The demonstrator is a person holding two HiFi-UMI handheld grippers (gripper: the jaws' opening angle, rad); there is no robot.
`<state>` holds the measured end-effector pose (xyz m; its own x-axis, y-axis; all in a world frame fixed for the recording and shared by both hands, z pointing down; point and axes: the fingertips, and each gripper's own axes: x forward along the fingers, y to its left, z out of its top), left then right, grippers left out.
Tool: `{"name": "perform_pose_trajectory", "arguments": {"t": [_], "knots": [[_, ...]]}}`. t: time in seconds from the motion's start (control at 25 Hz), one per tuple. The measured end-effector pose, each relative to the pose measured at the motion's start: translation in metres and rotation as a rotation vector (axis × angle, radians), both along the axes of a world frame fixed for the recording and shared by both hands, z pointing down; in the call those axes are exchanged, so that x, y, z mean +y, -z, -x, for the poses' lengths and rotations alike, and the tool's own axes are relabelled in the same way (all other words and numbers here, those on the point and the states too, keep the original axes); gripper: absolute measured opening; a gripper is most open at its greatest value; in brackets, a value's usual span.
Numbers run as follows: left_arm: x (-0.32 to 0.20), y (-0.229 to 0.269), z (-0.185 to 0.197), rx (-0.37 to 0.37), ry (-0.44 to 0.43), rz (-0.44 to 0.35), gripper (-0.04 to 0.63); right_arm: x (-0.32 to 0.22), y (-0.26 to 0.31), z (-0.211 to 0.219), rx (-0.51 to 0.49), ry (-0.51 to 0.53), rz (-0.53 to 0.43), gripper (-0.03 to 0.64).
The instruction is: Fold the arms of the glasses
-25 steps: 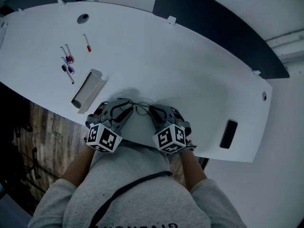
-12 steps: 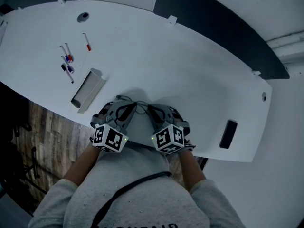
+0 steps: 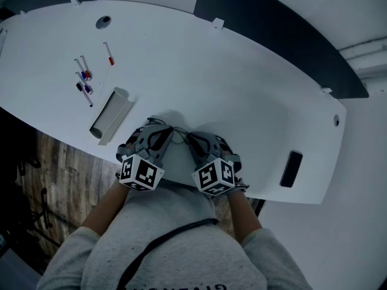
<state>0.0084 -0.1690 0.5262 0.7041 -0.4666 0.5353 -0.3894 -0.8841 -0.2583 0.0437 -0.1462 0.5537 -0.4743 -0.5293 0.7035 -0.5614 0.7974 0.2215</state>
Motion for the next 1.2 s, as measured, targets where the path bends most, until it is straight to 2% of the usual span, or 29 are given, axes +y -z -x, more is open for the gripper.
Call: {"name": "perform_pose_trajectory", "arguments": {"t": [0.6,1.2], "knots": [[-0.002,-0.006,-0.008,0.004,-0.017,0.013,0.015,0.004,0.001,-0.021,0.012,-0.058,0.001,0.043],[0.002,-0.002,-0.006,0.023,0.008,0.022,0.015,0.008,0.004,-0.02,0.007,-0.044,-0.006,0.041]]}}
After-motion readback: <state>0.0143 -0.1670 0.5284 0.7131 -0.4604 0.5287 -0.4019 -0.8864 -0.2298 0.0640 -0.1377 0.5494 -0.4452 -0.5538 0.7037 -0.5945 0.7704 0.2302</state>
